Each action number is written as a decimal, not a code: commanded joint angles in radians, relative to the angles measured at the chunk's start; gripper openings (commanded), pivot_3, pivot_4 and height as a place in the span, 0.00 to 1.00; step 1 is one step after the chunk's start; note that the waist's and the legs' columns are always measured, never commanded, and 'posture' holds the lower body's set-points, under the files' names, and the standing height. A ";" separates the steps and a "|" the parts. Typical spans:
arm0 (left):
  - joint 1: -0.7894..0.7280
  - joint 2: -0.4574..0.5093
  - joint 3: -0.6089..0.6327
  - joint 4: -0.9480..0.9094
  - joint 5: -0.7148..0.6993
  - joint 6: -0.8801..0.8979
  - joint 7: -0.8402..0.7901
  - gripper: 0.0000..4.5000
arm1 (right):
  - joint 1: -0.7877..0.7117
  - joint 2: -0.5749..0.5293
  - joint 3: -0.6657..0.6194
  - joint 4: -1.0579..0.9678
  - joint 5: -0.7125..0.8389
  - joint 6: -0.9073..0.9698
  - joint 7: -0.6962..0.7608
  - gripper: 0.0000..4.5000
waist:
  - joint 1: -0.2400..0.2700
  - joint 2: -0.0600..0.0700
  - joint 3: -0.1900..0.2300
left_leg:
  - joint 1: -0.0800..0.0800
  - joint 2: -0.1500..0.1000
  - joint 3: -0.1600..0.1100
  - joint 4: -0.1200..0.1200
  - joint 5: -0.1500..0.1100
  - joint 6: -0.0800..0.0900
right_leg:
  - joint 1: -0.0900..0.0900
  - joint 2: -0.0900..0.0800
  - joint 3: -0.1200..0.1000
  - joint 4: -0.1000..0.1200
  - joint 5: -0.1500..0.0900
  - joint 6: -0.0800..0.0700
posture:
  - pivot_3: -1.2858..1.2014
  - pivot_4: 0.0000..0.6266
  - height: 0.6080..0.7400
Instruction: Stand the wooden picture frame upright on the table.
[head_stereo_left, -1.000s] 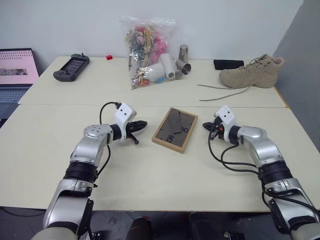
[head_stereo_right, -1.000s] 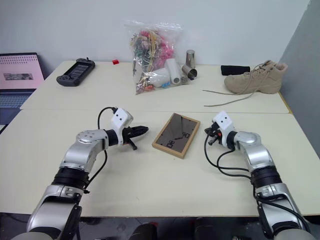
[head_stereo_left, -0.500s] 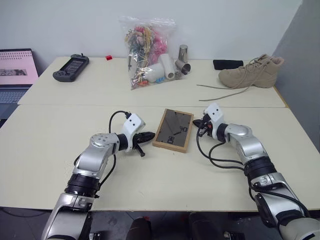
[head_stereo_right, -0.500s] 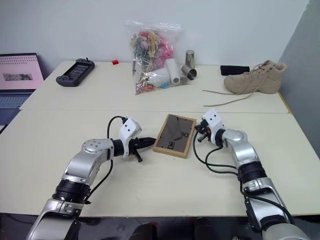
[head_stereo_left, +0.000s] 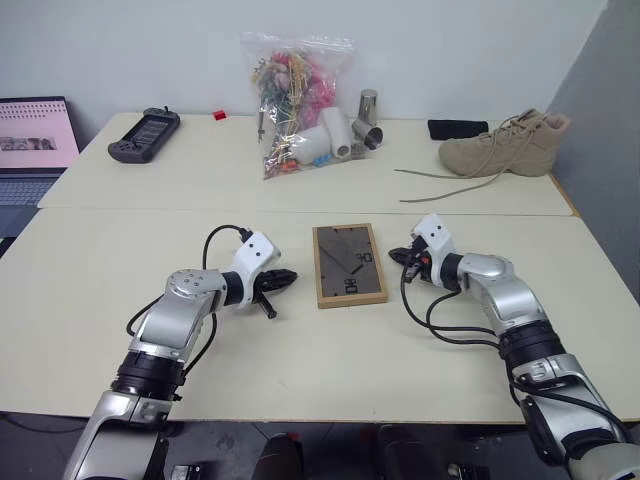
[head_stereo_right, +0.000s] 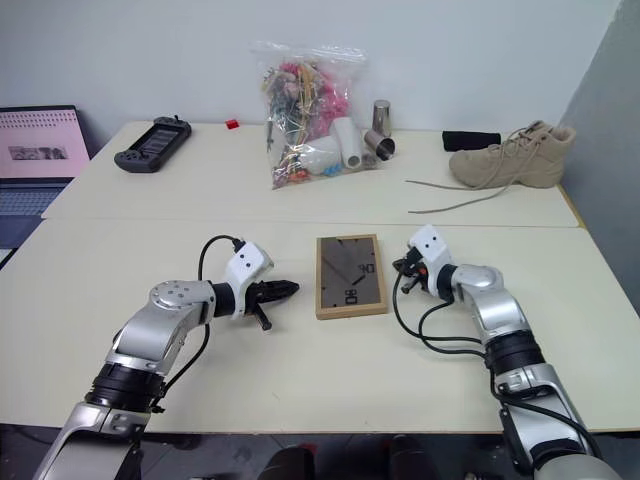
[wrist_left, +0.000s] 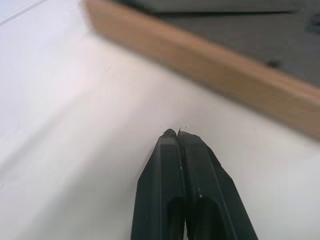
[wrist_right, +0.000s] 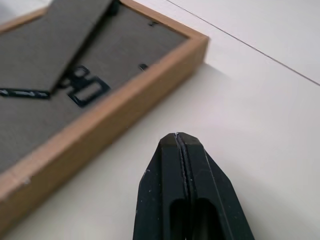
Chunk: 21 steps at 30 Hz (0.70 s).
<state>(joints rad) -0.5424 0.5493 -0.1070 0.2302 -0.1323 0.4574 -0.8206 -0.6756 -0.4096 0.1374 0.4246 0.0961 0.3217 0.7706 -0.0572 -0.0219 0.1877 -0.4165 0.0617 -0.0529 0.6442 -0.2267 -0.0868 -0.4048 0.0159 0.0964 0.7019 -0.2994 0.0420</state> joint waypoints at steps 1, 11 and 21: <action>-0.066 -0.046 0.000 0.065 0.012 -0.069 0.021 0.01 | -0.017 0.038 0.012 -0.039 0.009 0.001 0.012 0.00 | -0.001 0.000 0.000 | 0.000 0.000 0.000 0.000 0.000 0.000 | 0.000 0.000 0.000 0.000 0.000 0.000 | 0.52 0.24 1.00; -0.028 -0.014 -0.034 -0.079 -0.015 0.009 -0.086 0.01 | 0.007 0.084 0.035 -0.190 0.097 0.115 0.135 0.00 | -0.006 0.000 0.000 | 0.000 0.000 0.000 0.000 0.000 0.000 | 0.000 0.000 0.000 0.000 0.000 0.000 | 0.52 0.24 1.00; 0.127 0.139 0.017 -0.336 -0.058 0.125 -0.149 0.01 | 0.071 0.036 0.126 -0.364 0.109 0.228 0.237 0.00 | -0.006 0.000 0.000 | 0.000 0.000 0.000 0.000 0.000 0.000 | 0.000 0.000 0.000 0.001 0.000 0.000 | 0.52 0.24 1.00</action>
<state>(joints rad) -0.4120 0.6792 -0.1172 -0.0184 -0.1506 0.5857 -0.9547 -0.6053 -0.3760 0.2275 0.1308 0.1812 0.5421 0.9646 -0.0632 -0.0217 0.1878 -0.4165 0.0620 -0.0534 0.6444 -0.2267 -0.0868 -0.4050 0.0162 0.0963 0.7029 -0.2997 0.0422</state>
